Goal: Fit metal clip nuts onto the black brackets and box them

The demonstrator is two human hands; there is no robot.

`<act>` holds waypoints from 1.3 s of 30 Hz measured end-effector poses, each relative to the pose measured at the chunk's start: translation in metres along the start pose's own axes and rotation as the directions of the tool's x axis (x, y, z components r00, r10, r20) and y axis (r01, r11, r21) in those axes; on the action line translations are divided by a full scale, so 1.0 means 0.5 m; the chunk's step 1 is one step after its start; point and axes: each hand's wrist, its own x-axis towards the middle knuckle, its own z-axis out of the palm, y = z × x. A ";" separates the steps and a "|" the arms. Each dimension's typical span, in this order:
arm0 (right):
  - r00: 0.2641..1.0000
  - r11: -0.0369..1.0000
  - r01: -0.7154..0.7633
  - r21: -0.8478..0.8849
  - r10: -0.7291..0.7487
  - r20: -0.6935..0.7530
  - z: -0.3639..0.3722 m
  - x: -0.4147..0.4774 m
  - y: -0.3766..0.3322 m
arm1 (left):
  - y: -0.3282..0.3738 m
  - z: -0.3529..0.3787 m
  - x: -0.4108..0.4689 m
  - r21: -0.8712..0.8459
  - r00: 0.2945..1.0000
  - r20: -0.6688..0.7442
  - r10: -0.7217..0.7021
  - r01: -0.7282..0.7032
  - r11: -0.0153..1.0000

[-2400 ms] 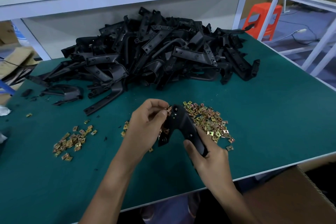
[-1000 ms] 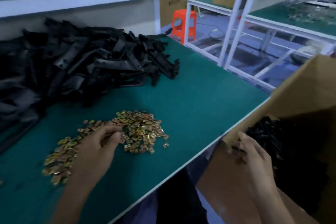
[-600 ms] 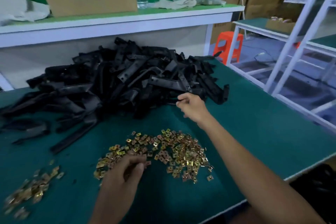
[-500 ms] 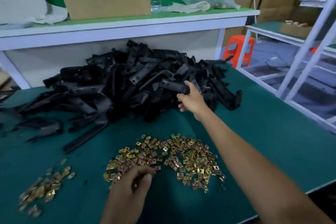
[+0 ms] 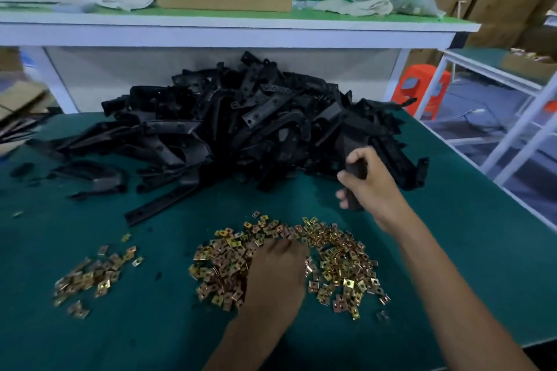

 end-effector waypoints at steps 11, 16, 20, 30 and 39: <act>0.944 0.932 -0.317 0.179 0.328 -0.035 0.041 -0.368 0.085 | -0.031 0.007 0.034 0.091 0.984 0.057 -0.169 0.163 0.982; 0.967 0.973 -0.216 0.086 0.225 -0.119 0.116 -0.387 0.114 | -0.023 -0.061 0.009 -0.295 0.952 0.028 -0.306 0.300 0.907; 0.993 0.994 -0.055 -0.092 0.045 -0.112 0.142 -0.369 0.120 | -0.032 -0.122 -0.015 -0.541 0.936 0.037 -0.351 0.314 0.780; 0.871 0.723 0.362 -0.588 -0.487 -0.061 0.182 -0.351 0.125 | -0.053 -0.195 -0.069 -0.809 0.887 0.077 -0.456 0.323 0.491; 0.763 0.424 0.536 -0.730 -0.613 0.204 0.160 -0.331 0.113 | -0.049 -0.193 -0.077 -0.733 0.907 0.151 -0.394 0.370 0.571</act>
